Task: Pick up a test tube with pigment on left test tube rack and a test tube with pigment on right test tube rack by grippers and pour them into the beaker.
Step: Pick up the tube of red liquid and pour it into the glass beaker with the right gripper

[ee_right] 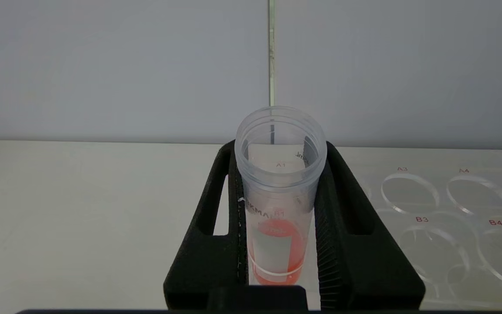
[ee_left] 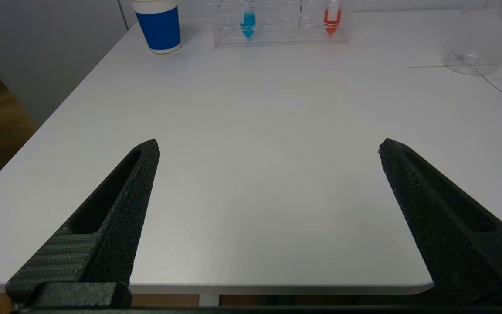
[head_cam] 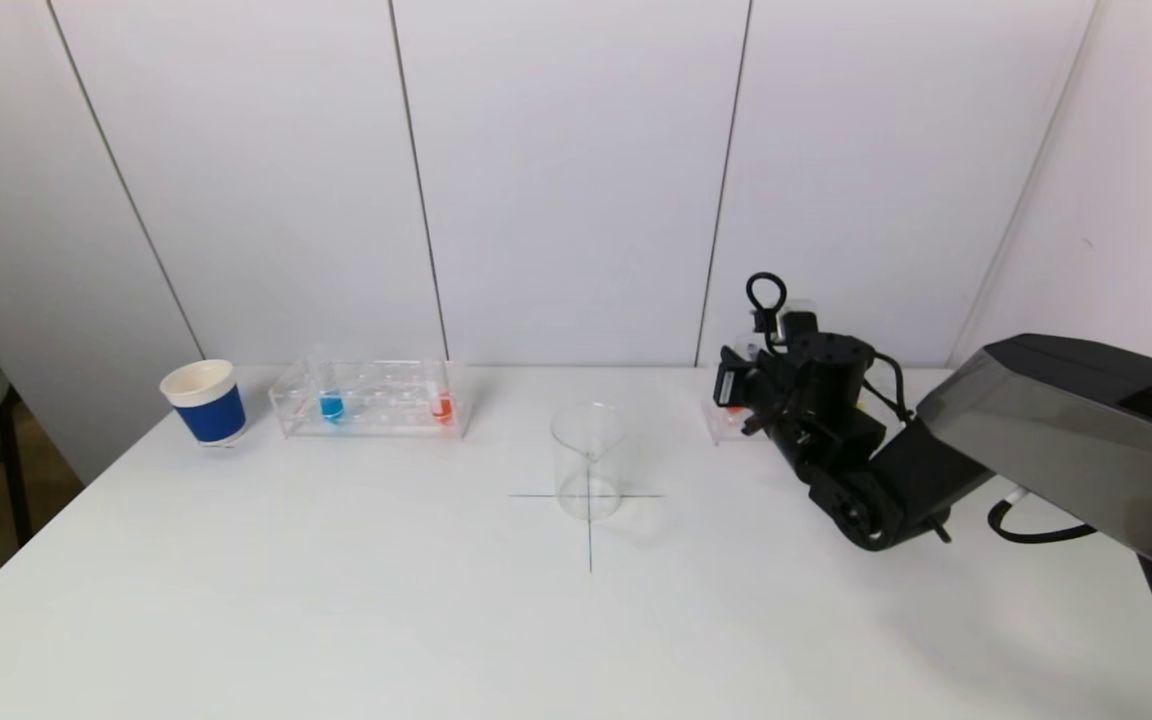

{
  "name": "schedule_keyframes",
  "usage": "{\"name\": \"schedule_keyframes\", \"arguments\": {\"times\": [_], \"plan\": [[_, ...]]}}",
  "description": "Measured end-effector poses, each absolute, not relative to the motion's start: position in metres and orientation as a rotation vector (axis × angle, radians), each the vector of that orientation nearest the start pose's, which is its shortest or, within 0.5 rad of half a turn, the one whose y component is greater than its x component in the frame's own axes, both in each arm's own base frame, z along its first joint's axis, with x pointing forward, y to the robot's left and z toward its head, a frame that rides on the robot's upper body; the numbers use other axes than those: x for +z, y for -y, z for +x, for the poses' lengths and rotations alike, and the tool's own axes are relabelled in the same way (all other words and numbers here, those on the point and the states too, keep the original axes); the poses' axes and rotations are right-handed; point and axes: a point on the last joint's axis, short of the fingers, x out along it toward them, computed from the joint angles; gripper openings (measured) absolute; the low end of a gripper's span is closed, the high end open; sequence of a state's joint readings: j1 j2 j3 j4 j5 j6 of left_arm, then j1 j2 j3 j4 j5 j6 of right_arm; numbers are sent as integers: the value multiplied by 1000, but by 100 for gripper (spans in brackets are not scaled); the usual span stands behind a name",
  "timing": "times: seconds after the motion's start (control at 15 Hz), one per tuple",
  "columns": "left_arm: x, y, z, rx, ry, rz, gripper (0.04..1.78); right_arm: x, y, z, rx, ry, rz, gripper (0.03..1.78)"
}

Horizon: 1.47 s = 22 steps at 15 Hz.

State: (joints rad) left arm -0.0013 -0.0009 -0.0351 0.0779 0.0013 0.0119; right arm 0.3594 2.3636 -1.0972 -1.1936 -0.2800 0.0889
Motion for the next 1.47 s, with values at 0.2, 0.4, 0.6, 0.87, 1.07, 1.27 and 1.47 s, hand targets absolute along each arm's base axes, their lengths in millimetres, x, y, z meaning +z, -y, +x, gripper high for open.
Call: {"name": "schedule_keyframes", "arguments": {"times": [0.2, 0.4, 0.6, 0.87, 1.07, 1.27, 1.47], "plan": [[77, 0, -26, 0, -42, 12, 176, 65, -149, 413, 77, -75, 61, 49], [77, 0, -26, -1, -42, 12, 176, 74, -149, 414, 77, -77, 60, 49], [77, 0, -26, 0, -42, 12, 176, 85, -150, 415, 77, -77, 60, 49], [77, 0, -26, 1, -42, 12, 176, 98, -150, 417, 78, -60, 66, 49], [77, 0, -26, 0, -42, 12, 176, 104, -150, 416, 78, -55, 67, 49], [77, 0, -26, 0, -42, 12, 176, 112, -148, 416, 74, -52, 68, 49], [77, 0, -26, 0, -42, 12, 176, 121, -145, 415, 69, -49, 65, 49]]}}
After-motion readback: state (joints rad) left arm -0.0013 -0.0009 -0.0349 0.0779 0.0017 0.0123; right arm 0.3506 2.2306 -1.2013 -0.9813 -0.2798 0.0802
